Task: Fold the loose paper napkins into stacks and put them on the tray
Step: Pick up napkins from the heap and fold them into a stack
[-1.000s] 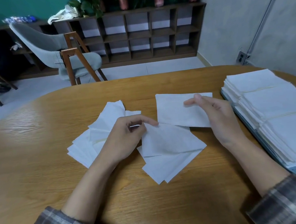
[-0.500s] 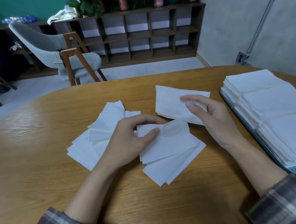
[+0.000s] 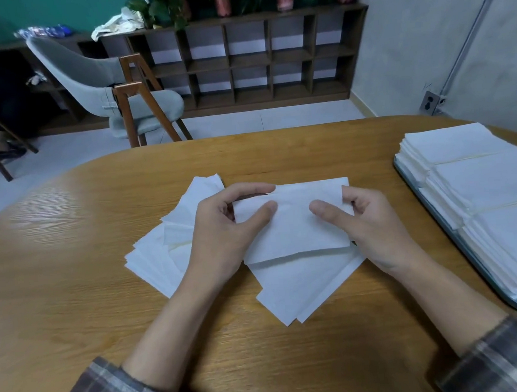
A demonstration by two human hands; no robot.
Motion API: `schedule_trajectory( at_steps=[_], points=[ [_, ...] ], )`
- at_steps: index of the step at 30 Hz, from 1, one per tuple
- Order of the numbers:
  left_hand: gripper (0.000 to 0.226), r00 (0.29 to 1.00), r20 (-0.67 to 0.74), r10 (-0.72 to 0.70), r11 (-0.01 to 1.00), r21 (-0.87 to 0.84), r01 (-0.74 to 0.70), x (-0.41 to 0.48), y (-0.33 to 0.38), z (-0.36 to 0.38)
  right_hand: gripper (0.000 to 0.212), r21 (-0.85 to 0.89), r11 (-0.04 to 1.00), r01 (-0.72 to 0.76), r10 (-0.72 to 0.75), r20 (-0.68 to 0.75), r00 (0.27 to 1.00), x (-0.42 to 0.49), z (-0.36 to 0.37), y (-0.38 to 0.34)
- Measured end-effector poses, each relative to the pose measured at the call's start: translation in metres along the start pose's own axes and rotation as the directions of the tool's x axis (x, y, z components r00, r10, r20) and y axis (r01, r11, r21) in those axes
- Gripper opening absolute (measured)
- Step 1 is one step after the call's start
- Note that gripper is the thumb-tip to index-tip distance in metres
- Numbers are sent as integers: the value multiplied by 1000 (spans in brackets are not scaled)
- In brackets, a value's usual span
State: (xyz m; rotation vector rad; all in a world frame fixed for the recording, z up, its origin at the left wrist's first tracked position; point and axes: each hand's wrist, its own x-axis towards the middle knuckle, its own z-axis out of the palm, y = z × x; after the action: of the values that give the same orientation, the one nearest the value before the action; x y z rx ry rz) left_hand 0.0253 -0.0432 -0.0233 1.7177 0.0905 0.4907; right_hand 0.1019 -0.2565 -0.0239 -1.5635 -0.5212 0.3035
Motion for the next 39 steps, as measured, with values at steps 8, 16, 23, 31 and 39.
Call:
schedule_trajectory(
  at_steps=[8,16,23,31,39],
  points=[
    [11,996,-46,72,988,140,-65,1,-2,1,14,-31,999,-14,12,-65,998,-1,4,-1],
    [16,989,73,-132,991,0,132,2,1,-1,16,9,1000,-17,18,-44,999,-1,5,-1],
    [14,989,57,-137,991,-4,137,2,-5,2,14,6,1000,-29,29,-98,995,0,5,-1],
    [9,993,12,-114,993,10,114,2,-4,2,52,59,998,3,-3,10,1000,1,-1,-5],
    [32,957,97,273,859,422,-288,-8,-11,13,20,-284,958,40,-99,-195,976,11,-16,9]
  ],
)
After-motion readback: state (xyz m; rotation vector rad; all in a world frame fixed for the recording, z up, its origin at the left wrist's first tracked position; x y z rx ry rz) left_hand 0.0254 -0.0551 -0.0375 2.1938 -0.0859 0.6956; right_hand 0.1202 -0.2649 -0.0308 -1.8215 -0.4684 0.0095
